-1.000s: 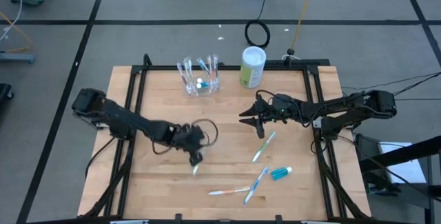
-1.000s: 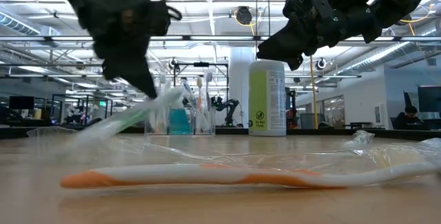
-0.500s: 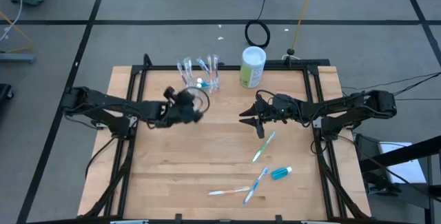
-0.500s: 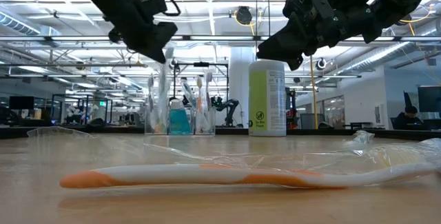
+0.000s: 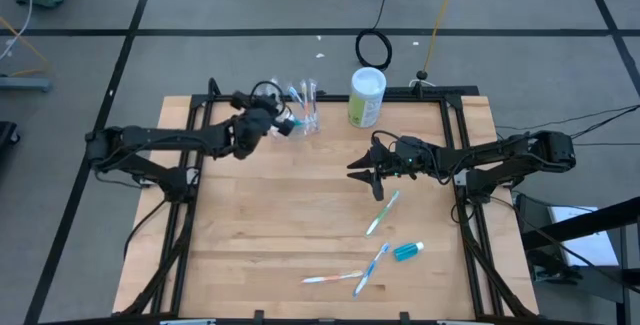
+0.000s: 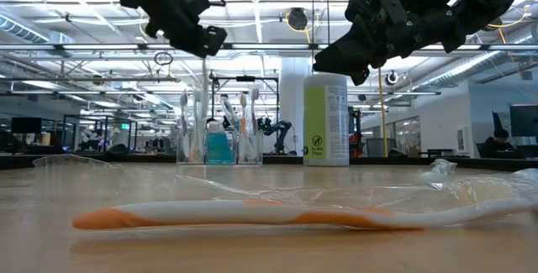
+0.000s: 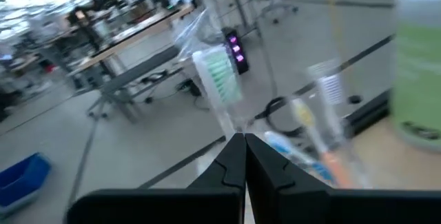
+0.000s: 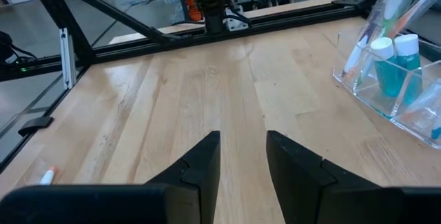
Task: Pick & Place toothbrushing station
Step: Put the left green toothbrush into the transparent organizer, then put the blue mouthwash into the transparent organizer
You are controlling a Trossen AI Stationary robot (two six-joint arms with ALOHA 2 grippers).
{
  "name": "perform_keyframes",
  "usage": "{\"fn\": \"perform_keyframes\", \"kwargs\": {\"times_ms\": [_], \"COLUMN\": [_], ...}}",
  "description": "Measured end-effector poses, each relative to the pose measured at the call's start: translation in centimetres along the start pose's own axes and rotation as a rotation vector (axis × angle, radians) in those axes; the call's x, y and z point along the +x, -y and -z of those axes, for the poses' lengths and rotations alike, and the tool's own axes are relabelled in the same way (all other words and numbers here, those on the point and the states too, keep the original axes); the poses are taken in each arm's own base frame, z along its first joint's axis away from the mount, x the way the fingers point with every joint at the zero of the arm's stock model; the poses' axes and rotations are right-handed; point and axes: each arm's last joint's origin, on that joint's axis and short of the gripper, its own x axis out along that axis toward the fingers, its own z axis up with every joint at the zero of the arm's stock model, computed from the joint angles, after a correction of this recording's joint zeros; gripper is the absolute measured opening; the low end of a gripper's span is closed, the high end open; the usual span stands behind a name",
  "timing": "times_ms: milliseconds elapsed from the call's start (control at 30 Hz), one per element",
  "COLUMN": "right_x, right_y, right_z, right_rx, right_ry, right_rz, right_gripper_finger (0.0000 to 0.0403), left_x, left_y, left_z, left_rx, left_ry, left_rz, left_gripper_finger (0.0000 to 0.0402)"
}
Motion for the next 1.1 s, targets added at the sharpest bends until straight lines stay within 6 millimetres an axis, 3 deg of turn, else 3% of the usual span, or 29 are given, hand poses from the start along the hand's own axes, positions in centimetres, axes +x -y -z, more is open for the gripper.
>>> {"fn": "perform_keyframes", "kwargs": {"times_ms": [467,800,1100], "right_x": [0.0,0.0,0.0], "right_y": [0.0,0.0,0.0], "right_z": [0.0,0.0,0.0], "right_rx": [-0.017,-0.019,-0.019], "right_ry": [0.000,0.000,0.000], "right_rz": [0.000,0.000,0.000], "right_gripper_finger": [0.0112,0.0112,0.0112], "left_x": [1.7,3.5,3.6], "left_y": [-0.7,1.6,1.7], "left_z": [2.6,5.5,6.6], "left_rx": [-0.044,-0.051,0.036], "left_ry": [-0.166,-0.326,-0.379], "left_rz": [-0.077,0.088,0.029], "left_gripper_finger": [0.0001,0.0001,0.0024]}}
